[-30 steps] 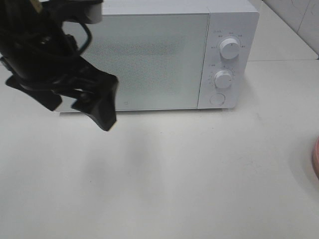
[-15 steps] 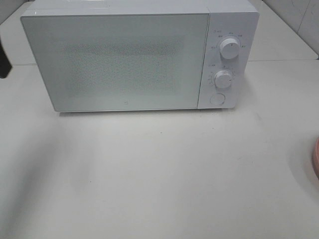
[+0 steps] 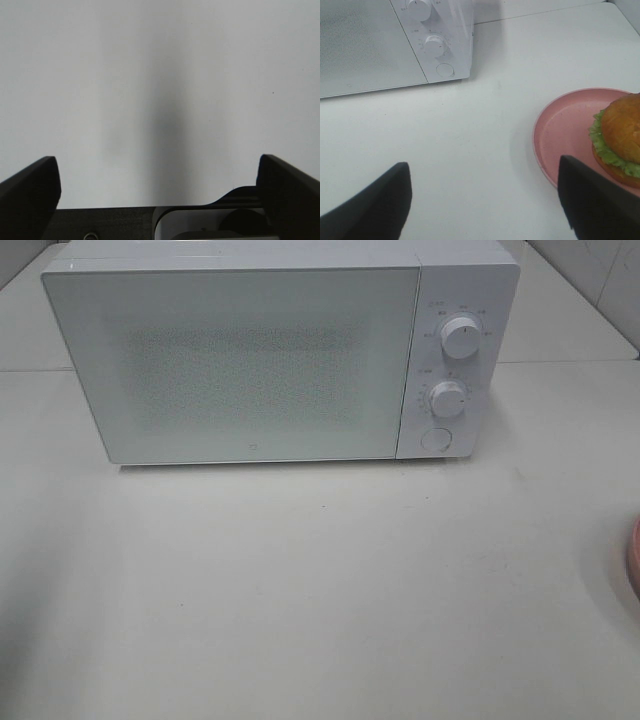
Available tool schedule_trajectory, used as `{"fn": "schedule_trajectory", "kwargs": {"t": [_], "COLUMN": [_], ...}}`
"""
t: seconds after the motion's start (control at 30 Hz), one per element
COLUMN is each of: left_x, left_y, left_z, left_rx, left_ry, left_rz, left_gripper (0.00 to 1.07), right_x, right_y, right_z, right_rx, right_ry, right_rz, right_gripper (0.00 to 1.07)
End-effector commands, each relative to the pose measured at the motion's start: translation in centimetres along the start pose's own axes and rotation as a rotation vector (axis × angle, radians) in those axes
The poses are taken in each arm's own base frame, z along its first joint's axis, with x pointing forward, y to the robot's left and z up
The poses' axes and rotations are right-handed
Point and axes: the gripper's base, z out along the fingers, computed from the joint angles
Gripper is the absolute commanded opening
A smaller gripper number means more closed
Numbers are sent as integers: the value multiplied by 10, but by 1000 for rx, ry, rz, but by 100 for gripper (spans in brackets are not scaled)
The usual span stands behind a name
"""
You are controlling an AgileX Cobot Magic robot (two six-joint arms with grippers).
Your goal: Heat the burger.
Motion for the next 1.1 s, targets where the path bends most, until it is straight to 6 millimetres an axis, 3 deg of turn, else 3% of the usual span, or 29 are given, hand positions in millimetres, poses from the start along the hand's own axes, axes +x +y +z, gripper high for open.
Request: {"fn": "schedule_trajectory", "kwargs": {"t": [0.03,0.33,0.5,0.9,1.1], "left_x": [26,77,101,139,138], "left_y": [1,2,1,-4,-4], "left_z": [-1,-5,-23,-46,-45], "left_rx": [-13,-26,-34,-18,-34], "left_ry": [-54,-198,-405,-690,-687], "left_rz": [4,32,48,61,46], "left_gripper": [101,101,101,101,101], "right_x": [2,2,2,2,2], "right_y": [0,0,0,0,0], "right_z": [-3,-3,-3,-3,-3], "right_rx": [2,2,2,2,2], "right_ry": [-31,-31,-31,-31,-31], "right_rz": [-8,-8,-8,-8,-8], "right_gripper": [76,76,76,76,76]}}
